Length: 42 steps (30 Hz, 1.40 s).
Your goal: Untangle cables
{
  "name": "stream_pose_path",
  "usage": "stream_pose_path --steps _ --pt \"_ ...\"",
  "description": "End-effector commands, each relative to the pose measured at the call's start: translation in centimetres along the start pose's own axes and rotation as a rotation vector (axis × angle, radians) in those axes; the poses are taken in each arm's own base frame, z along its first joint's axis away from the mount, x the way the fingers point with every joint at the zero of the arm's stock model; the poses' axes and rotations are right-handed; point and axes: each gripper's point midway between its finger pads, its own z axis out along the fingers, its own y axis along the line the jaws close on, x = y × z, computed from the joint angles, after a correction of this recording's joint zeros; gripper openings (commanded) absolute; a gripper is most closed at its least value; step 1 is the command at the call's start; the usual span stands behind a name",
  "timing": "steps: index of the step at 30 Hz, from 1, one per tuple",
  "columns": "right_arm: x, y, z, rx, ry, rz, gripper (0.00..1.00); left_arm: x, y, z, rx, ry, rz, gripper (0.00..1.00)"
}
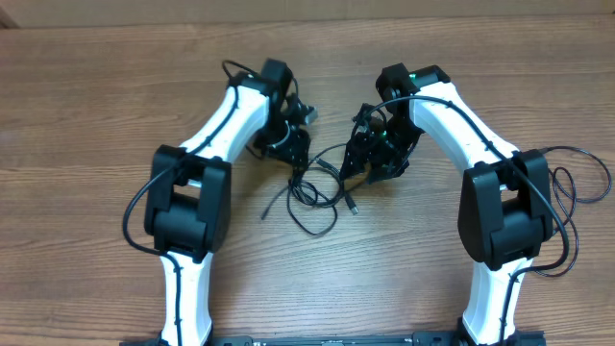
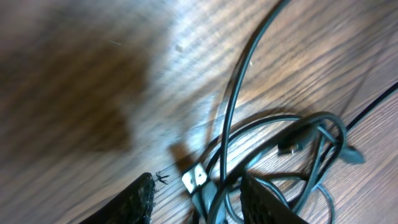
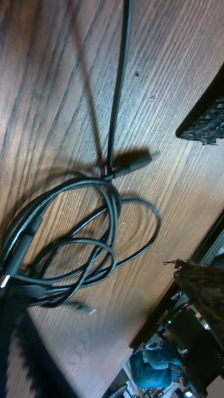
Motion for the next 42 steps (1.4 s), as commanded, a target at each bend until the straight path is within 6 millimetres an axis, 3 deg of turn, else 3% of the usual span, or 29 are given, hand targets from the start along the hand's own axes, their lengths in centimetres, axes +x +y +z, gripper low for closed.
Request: stream_pose_path --steps 1,2,3,11,13,14,18,22,26,30,34,42 --pt "-0.8 0.4 -0.3 -0.008 -0.026 -0.028 0.69 -1.0 -0.8 -2.8 -0.026 -0.059 0.073 0.48" --pt "-0.9 0.3 -0.3 -0.003 -0.029 -0.029 0.78 -0.7 -1.0 -2.4 -0.024 -0.044 0.091 0.48" --pt "-1.0 0.3 -0.3 -0.004 -0.032 -0.032 0.79 -0.5 -1.3 -1.9 -0.021 -0.029 0.109 0.48" --pt "-0.7 1.1 0.1 -0.012 -0.019 -0.138 0.76 0.2 -1.5 1.7 -0.028 0.023 0.109 0.45" --pt "-0.3 2.0 0.4 -0.029 -0.005 -0.201 0.75 0.1 -1.3 2.2 -0.029 0.023 0.084 0.39" --pt "0.0 2.7 0.8 -0.045 0.006 -0.255 0.75 0.1 -1.1 2.7 -0.030 0.027 0.065 0.30" --pt "0.6 4.3 1.8 -0.049 0.023 -0.387 0.74 0.3 -0.2 3.6 -0.035 0.046 0.005 0.16" --pt "0.8 5.7 2.8 -0.045 0.024 -0.526 0.73 0.8 0.9 3.3 -0.034 0.056 -0.043 0.11" --pt "0.1 7.7 4.1 -0.037 -0.015 -0.705 0.68 1.5 3.3 2.3 -0.005 0.055 -0.132 0.09" --pt "-1.3 8.6 4.6 0.001 -0.069 -0.794 0.65 1.8 3.0 1.5 0.119 0.035 -0.057 0.10" --pt "-2.2 9.6 5.1 0.020 -0.114 -0.851 0.61 1.9 3.9 1.0 0.133 0.021 -0.046 0.13" --pt "-1.3 11.7 6.6 0.022 -0.100 -1.075 0.52 1.7 3.8 0.9 0.155 0.006 -0.034 0.17"
